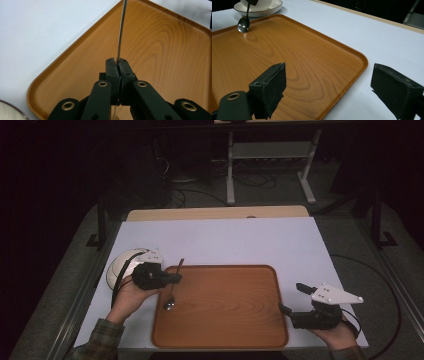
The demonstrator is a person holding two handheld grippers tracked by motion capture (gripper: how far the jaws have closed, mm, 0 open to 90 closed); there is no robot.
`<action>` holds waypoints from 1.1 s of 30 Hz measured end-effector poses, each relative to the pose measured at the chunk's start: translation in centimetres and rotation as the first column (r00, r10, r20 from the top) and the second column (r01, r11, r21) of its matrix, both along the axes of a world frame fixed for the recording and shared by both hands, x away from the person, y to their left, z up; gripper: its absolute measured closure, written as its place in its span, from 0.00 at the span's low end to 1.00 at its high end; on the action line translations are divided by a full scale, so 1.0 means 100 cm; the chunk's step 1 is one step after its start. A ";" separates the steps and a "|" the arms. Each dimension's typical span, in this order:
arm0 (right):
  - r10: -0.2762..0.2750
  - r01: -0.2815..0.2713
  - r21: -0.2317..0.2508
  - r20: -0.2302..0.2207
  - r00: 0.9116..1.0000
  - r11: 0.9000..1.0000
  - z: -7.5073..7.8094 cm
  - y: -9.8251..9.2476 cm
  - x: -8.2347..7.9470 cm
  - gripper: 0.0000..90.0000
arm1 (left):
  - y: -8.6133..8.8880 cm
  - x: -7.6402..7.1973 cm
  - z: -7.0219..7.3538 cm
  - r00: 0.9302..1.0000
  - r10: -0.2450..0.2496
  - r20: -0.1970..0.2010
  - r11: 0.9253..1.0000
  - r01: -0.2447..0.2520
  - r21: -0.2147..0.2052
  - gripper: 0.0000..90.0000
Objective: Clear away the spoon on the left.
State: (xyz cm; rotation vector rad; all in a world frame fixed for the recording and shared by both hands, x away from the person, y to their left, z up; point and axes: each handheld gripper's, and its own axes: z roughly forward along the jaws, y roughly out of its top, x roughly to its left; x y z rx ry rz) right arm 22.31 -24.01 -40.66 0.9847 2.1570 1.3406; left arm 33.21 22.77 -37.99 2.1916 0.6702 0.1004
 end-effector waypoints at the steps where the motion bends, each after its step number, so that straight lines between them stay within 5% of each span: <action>1: 0.000 0.000 0.000 0.000 1.000 1.000 0.000 0.000 0.000 0.14 | -0.001 0.000 -0.001 1.000 -0.001 -0.003 1.000 0.001 0.000 0.98; 11: -0.001 0.001 0.000 0.000 1.000 1.000 0.000 0.000 0.000 0.14 | -0.016 0.000 -0.014 0.999 -0.027 -0.018 1.000 0.028 0.006 0.98; 33: 0.001 -0.001 -0.003 -0.003 1.000 1.000 -0.001 0.001 0.000 0.14 | -0.043 0.001 -0.038 0.993 -0.097 -0.065 0.991 0.103 0.088 0.95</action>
